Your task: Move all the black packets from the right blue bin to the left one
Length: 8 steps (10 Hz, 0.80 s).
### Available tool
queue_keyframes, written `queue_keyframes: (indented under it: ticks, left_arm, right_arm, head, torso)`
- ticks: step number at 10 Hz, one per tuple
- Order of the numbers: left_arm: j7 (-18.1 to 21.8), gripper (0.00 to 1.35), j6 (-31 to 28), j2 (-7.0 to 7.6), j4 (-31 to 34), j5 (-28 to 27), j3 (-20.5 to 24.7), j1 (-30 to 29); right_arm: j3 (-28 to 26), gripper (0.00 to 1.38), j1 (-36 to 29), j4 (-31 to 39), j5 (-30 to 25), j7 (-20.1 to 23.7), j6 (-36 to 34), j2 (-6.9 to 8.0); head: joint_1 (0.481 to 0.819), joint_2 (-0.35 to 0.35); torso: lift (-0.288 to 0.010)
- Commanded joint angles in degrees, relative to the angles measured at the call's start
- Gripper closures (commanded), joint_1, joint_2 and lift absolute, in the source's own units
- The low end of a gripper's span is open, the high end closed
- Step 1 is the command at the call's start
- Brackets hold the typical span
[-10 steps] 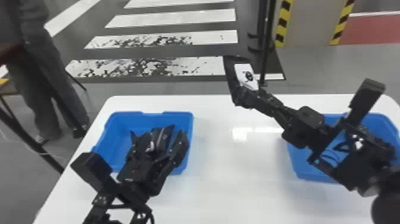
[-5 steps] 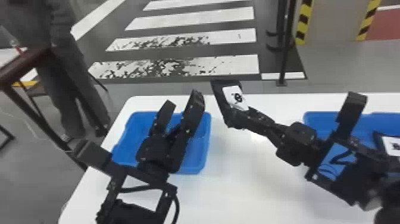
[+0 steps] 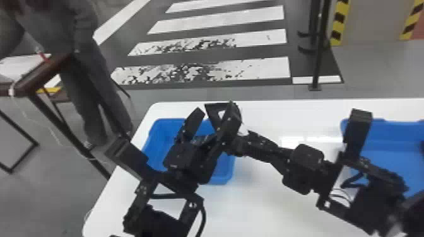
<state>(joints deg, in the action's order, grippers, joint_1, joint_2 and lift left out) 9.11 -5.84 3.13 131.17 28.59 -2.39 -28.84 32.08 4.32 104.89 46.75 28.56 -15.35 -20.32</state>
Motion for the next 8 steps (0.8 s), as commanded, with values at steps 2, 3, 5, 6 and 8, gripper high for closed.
queue_keyframes:
  ticks: [2,3,5,6,8]
  left_arm:
    - [-0.05,0.22,-2.03,-0.23,-0.32,-1.85,0.68,-0.12]
    - [-0.14,0.43,-3.01,-0.23,-0.32,-2.20,0.68,0.16]
    - [-1.81,1.12,-5.82,-0.14,0.80,-3.34,-0.35,-0.12]
    - [-2.78,1.20,-5.68,-0.06,1.37,-3.80,-0.92,-0.26]
    - [-2.95,1.22,-3.57,0.03,1.37,-4.60,-1.15,-0.26]
  right_arm:
    - [0.94,1.18,0.19,0.09,0.33,0.00,-0.40,-0.07]
    - [0.94,1.18,0.33,0.09,0.33,0.00,-0.40,-0.07]
    - [0.94,1.18,0.61,0.09,0.33,-0.17,-0.40,-0.16]
    - [0.94,1.18,0.89,0.09,0.44,-0.26,-0.40,-0.07]
    - [0.94,1.18,1.73,0.09,0.55,-0.53,0.31,0.01]
  head:
    - [0.695,0.315]
    - [0.695,0.319]
    - [0.695,0.315]
    - [0.695,0.309]
    - [0.695,0.305]
  torso:
    - [-0.140]
    - [-0.140]
    - [-0.140]
    - [-0.140]
    - [-0.140]
